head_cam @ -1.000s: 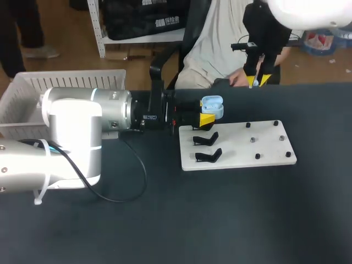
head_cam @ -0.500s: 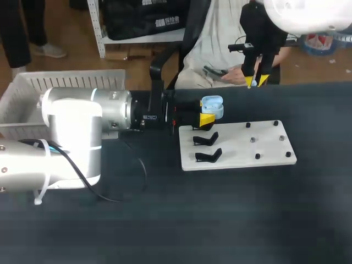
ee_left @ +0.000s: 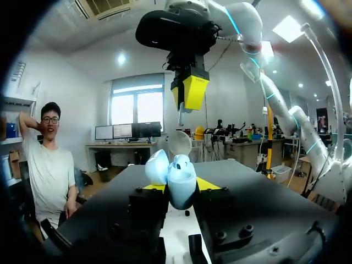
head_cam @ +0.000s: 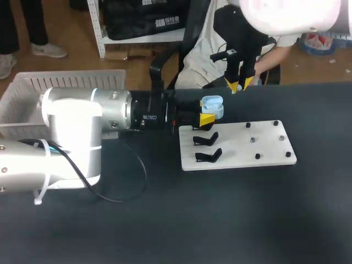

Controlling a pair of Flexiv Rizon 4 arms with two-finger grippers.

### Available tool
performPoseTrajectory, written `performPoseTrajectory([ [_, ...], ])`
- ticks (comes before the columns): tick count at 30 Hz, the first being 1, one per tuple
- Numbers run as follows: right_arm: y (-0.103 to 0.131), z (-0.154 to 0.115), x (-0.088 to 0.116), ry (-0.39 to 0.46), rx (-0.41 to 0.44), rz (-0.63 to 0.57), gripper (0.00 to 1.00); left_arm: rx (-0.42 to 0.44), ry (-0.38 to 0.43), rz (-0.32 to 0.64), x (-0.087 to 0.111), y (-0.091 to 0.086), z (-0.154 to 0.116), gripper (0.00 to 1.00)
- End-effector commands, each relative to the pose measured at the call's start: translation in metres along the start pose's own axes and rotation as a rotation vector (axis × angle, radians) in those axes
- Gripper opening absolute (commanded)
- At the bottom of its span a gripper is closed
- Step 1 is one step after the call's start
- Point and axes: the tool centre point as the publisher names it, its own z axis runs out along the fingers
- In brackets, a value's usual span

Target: Pick up each earbud case from the left stands, insert the matching earbuds, close the lid, and place the case in the box.

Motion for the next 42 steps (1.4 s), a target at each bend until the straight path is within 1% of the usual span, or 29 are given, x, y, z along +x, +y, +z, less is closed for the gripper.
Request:
performPoseTrajectory([
  [1, 0.017, 0.003, -0.002, 0.013, 0.038, -0.057, 0.0, -0.002, 0.0, 0.0, 0.0, 0.0, 0.0, 0.0],
  [6, 0.031, 0.01, -0.004, 0.015, 0.056, -0.098, 0.0, -0.002, 0.0, 0.0, 0.0, 0.0, 0.0, 0.0],
  [9, 0.036, 0.01, -0.005, 0.019, 0.032, -0.107, 0.0, -0.002, 0.0, 0.0, 0.0, 0.0, 0.0, 0.0],
  [22, 0.036, 0.01, -0.005, 0.019, 0.032, -0.107, 0.0, -0.002, 0.0, 0.0, 0.0, 0.0, 0.0, 0.0],
  [25, 0.041, 0.01, -0.008, 0.01, 0.034, -0.123, 0.0, -0.002, 0.0, 0.0, 0.0, 0.0, 0.0, 0.0],
  [33, 0.048, 0.014, -0.015, 0.025, 0.061, -0.163, 0.0, -0.002, 0.0, 0.0, 0.0, 0.0, 0.0, 0.0],
  [42, 0.051, 0.021, -0.021, 0.051, 0.069, -0.194, 0.0, -0.002, 0.0, 0.0, 0.0, 0.0, 0.0, 0.0],
])
